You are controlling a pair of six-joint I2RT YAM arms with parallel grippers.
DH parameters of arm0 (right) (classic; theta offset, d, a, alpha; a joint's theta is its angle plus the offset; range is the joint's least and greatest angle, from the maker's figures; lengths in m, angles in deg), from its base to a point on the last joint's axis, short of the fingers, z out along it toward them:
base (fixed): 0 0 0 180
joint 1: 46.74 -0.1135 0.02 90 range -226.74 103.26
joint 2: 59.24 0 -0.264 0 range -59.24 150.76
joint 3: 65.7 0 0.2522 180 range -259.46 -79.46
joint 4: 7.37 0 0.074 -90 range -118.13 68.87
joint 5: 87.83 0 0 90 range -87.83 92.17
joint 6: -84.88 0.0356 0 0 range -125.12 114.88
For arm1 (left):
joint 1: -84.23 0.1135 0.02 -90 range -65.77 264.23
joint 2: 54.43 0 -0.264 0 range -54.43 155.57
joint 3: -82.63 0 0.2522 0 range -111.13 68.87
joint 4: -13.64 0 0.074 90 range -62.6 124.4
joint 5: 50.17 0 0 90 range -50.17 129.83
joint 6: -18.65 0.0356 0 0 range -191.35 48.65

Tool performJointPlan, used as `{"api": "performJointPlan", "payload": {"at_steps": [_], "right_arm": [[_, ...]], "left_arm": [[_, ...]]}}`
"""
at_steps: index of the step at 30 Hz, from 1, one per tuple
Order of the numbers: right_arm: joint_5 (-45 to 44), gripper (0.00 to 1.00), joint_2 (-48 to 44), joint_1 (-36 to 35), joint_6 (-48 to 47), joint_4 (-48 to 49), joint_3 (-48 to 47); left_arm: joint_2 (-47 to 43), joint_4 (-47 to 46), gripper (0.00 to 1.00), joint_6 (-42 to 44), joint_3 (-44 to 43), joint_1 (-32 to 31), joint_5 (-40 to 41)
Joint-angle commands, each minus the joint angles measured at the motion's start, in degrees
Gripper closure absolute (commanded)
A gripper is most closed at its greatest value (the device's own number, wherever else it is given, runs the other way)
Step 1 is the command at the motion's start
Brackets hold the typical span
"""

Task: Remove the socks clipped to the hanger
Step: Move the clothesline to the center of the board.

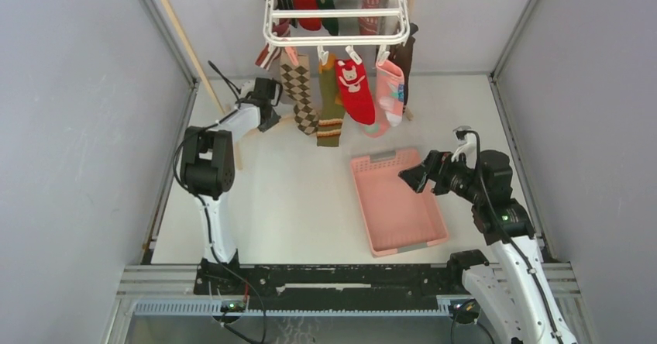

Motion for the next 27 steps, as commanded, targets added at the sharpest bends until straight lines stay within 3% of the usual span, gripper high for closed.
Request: {"api": "performJointPlan", "payload": {"at_steps": [1, 13, 27], "right_arm": [[0.1, 0.0, 1.0, 0.1, -0.4, 3.2, -1.3], [-0.6, 0.0, 3.0, 0.1, -1.2, 3.5, -0.8], [-1.7, 0.0, 6.5, -1.0, -0.6, 5.1, 0.4]], "left_arm": [[4.2, 0.5, 0.74, 1.4, -9.8, 2.2, -1.6], [17.7, 9.6, 0.73, 3.0, -36.3, 3.8, -3.4], [22.1, 5.3, 0.7, 1.6, -42.9, 7.6, -8.8]]}}
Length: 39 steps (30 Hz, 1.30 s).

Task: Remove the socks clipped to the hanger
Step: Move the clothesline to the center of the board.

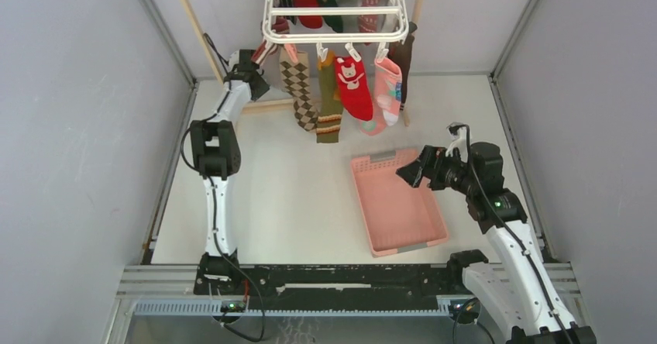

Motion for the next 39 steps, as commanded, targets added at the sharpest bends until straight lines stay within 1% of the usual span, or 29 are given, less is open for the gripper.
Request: {"api": "performJointPlan", "payload": {"at_steps": [1, 3, 4, 9, 10, 14, 18, 22, 28, 30, 32, 34, 37, 39], "right_arm": [[-1.2, 0.0, 1.2, -1.3, -0.1, 3.7, 0.3], [-1.7, 0.0, 1.7, -2.3, 0.3, 4.2, 0.3], [-2.2, 0.01, 2.0, -3.2, 0.7, 4.3, 0.3], [-7.6, 0.03, 4.1, -9.4, 1.3, 4.1, -0.1], [-9.5, 0.04, 5.0, -11.0, 1.4, 3.6, -0.4], [-17.1, 0.07, 10.1, -17.7, 2.2, 1.6, -1.6], [-24.6, 0.08, 15.4, -23.6, 3.1, 2.1, -2.4], [-27.6, 0.09, 19.8, -27.2, 3.3, 3.4, -4.1], [-32.8, 0.11, 26.5, -33.2, 2.6, 5.0, -8.2], [-33.9, 0.12, 28.7, -34.9, 2.4, 5.1, -9.7], [-34.7, 0.13, 30.4, -36.6, 2.5, 5.2, -10.8], [-35.3, 0.13, 31.4, -37.4, 2.7, 5.3, -11.3], [-37.0, 0.14, 31.6, -38.2, 3.1, 5.0, -11.4], [-38.4, 0.15, 32.0, -38.5, 3.2, 4.2, -11.9]], "left_arm": [[1.3, -2.7, 0.7, -0.1, -5.0, 0.7, -2.4], [0.3, -1.8, 0.73, 0.2, -4.3, 0.7, -2.7], [-1.1, -2.5, 0.73, 0.2, -2.5, 0.7, -2.9], [-13.7, -11.1, 0.7, 0.2, 17.0, 0.2, -3.2], [-15.3, -11.4, 0.68, 0.3, 19.1, 0.0, -3.1], [-21.6, -12.9, 0.53, -0.4, 29.4, -0.9, -3.1], [-26.8, -16.3, 0.44, -1.1, 39.1, -2.1, -3.1], [-29.5, -16.1, 0.34, 0.2, 42.4, -2.9, -1.2], [-34.5, -15.0, 0.32, 2.1, 45.5, -2.9, 1.6], [-35.8, -15.1, 0.33, 2.1, 47.8, -3.0, 2.3], [-35.9, -15.9, 0.38, 1.9, 49.0, -2.9, 2.4], [-33.9, -15.9, 0.5, 1.7, 48.0, -2.7, 1.8], [-29.1, -14.6, 0.69, 1.6, 43.5, -2.5, 1.1], [-25.0, -12.4, 0.74, 1.8, 39.1, -2.2, 0.9]]}}
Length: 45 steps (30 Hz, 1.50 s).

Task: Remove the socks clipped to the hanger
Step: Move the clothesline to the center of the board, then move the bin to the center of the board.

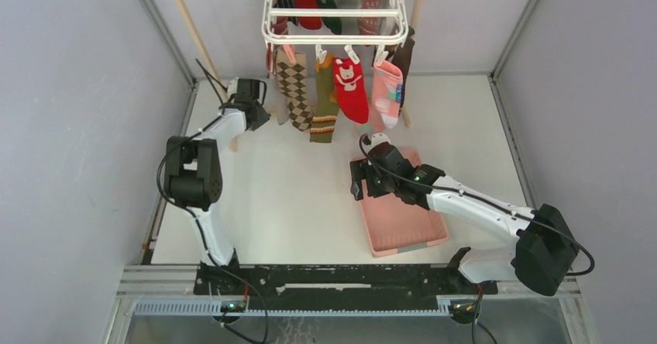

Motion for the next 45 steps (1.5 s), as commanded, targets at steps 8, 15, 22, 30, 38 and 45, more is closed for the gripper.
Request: {"api": "performJointPlan", "payload": {"at_steps": [8, 15, 22, 30, 38, 45], "right_arm": [[-8.1, 0.19, 3.2, -2.8, 0.6, -1.6, -4.2], [-8.7, 0.21, 4.5, -4.4, 0.8, -1.5, -4.3], [-9.6, 0.2, 5.8, -4.5, 0.2, -1.2, -4.3], [-10.0, 0.22, 11.2, -4.1, -0.5, -1.0, -7.7], [-10.2, 0.41, 17.8, -4.6, -0.1, -3.3, -11.2], [-8.6, 0.59, 20.2, -6.4, -1.7, -3.6, -11.3]], "left_arm": [[16.0, 8.1, 0.74, 0.7, -21.5, 3.2, -1.0], [21.8, 10.6, 0.73, 1.5, -31.1, 5.5, -2.3], [26.5, 13.0, 0.69, 1.4, -41.2, 6.7, -4.4], [15.2, 7.5, 0.58, 1.7, -26.9, 5.5, -5.3], [1.9, 4.8, 0.44, 2.9, -12.5, 2.0, -4.1], [-4.7, 1.1, 0.35, 2.3, -1.1, 0.5, -4.5]]}}
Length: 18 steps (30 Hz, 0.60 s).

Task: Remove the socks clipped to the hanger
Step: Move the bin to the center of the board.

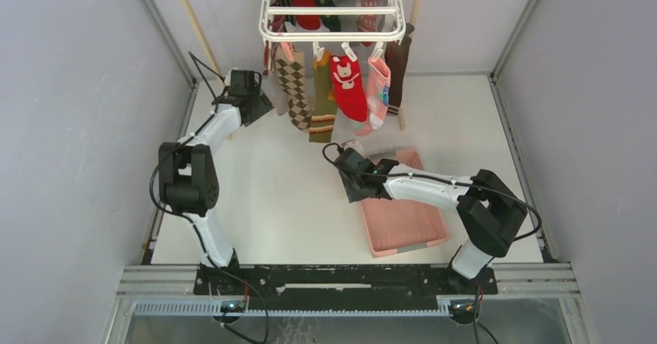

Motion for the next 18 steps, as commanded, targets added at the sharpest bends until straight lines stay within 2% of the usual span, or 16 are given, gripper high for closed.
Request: {"api": "performJointPlan", "payload": {"at_steps": [1, 7, 11, 18], "right_arm": [[0.5, 0.63, 0.3, -1.9, -1.5, -0.5, -1.9], [-0.9, 0.81, -0.2, -7.5, -6.7, 0.1, -1.8], [-1.8, 0.93, -0.3, -12.3, -12.1, 1.2, -1.8], [0.4, 0.96, 0.4, -21.6, -26.5, 5.7, -1.9]], "left_arm": [[-5.6, -3.6, 0.33, 0.6, 7.4, -0.5, 0.5], [-13.4, -6.7, 0.25, 2.8, 16.0, -1.1, -1.3], [-20.3, -6.2, 0.23, 5.4, 20.9, -3.3, -1.4], [-33.3, -6.8, 0.19, 4.7, 31.7, -4.0, 0.6]]}}
